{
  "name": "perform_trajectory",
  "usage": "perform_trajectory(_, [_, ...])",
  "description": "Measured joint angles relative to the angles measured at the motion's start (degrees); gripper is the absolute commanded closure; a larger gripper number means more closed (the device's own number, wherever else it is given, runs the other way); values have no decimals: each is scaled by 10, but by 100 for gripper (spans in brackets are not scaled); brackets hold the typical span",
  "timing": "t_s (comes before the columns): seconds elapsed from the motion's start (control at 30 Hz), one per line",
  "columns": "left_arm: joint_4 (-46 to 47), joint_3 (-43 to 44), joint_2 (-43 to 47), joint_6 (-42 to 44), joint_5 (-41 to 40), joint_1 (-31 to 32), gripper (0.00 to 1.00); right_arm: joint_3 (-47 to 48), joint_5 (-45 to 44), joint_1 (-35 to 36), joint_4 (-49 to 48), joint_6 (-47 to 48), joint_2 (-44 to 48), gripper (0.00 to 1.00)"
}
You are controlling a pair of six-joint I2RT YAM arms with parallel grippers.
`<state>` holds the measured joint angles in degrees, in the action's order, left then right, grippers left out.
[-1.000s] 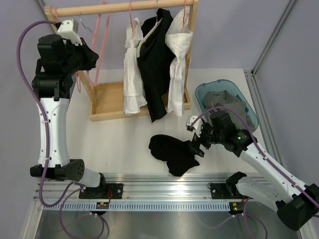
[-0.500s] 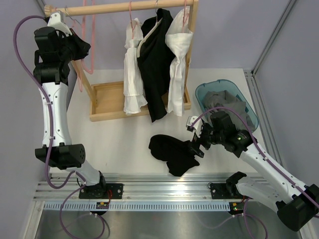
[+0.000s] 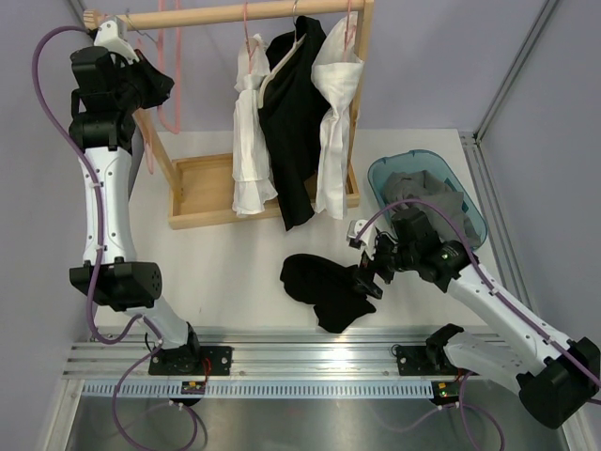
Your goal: Remove the skirt from the hanger
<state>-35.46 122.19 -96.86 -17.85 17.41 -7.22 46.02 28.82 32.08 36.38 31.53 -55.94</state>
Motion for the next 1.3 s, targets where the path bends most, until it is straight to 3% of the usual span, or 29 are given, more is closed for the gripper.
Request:
perform_trajectory(0.07, [1, 0, 0, -1, 1, 0, 75, 7, 22, 0, 8, 8, -9, 1])
perform_trajectory(0.1, [2, -2, 0, -2, 2, 0, 60, 9, 34, -1, 11, 13, -14, 1])
perform_trajectory(0.2, [8, -20, 9, -9, 5, 0, 36, 16, 78, -2, 19, 29, -28, 1])
perform_trajectory(0.33, [9, -67, 49, -15, 5, 0, 16, 17, 127, -2, 13, 29, -58, 1])
perform_trajectory(0.47, [9, -123, 127, -16, 3, 0, 4, 16, 117, 7, -34, -23, -104, 0])
perform_trajectory(0.77, [17, -250, 348, -12, -5, 0, 1, 5, -90, 135, -152, -126, -194, 1])
perform_trajectory(1.07, [-26, -416, 522, 2, -18, 0, 1, 9, -225, 191, -170, -139, -301, 1])
perform_trajectory(1.2, [-54, -498, 595, 5, -17, 0, 1, 24, -237, 193, -162, -135, -329, 32])
perform_trajectory(1.23, [-60, -516, 612, 4, -15, 0, 1, 30, -237, 194, -158, -132, -334, 48])
perform_trajectory(1.3, [-75, -552, 645, 4, -12, 0, 1, 38, -237, 194, -150, -127, -341, 66])
